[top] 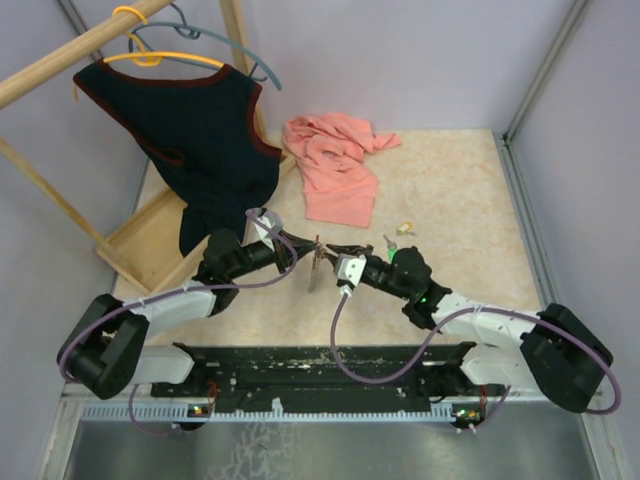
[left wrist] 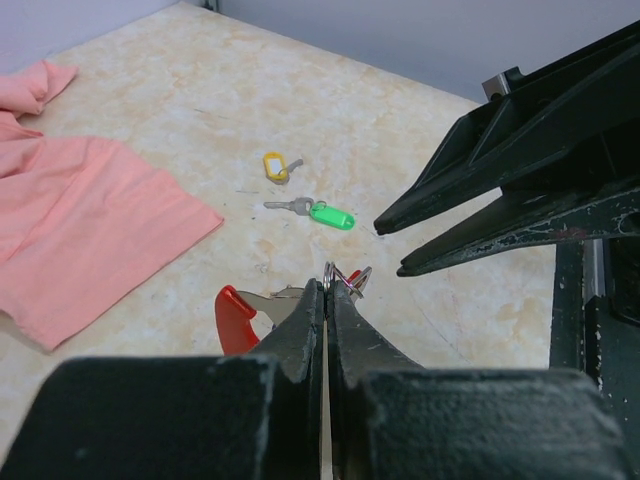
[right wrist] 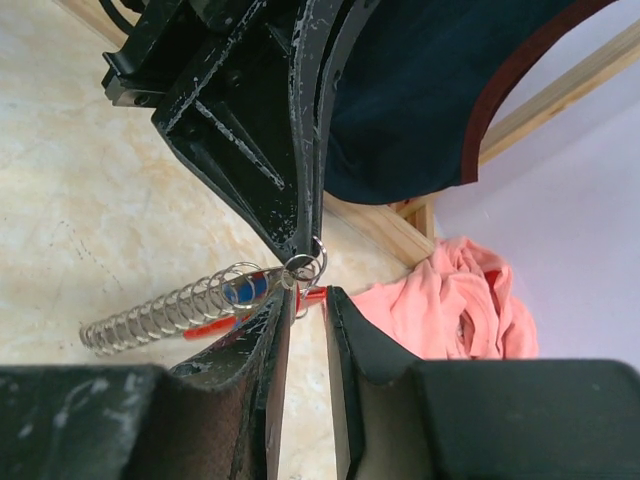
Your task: Put the keys on the keyring
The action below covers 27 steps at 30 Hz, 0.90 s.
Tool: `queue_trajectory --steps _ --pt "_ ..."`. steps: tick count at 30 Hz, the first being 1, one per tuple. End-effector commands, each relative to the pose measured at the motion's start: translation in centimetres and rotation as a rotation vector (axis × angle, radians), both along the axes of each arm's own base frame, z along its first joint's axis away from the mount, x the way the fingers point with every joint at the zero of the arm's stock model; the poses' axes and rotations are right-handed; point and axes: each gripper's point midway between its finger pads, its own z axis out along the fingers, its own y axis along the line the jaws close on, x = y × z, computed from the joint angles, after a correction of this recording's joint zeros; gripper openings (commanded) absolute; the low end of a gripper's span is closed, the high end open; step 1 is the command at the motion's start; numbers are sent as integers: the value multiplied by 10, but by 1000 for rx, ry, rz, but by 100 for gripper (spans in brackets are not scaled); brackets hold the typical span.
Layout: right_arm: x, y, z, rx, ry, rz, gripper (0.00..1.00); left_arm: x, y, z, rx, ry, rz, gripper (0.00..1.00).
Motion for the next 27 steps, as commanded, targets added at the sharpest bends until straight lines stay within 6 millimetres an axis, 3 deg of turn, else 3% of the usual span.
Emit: queue_trajectory --steps 1,10,27 --pt "4 11 26 119 -16 12 23 3 0 17 -38 -22 22 0" --pt "12 19 21 151 15 1 27 4 -1 18 -51 -11 28 0" --pt "23 24 15 170 24 -26 26 -3 -11 19 -69 2 -9 0"
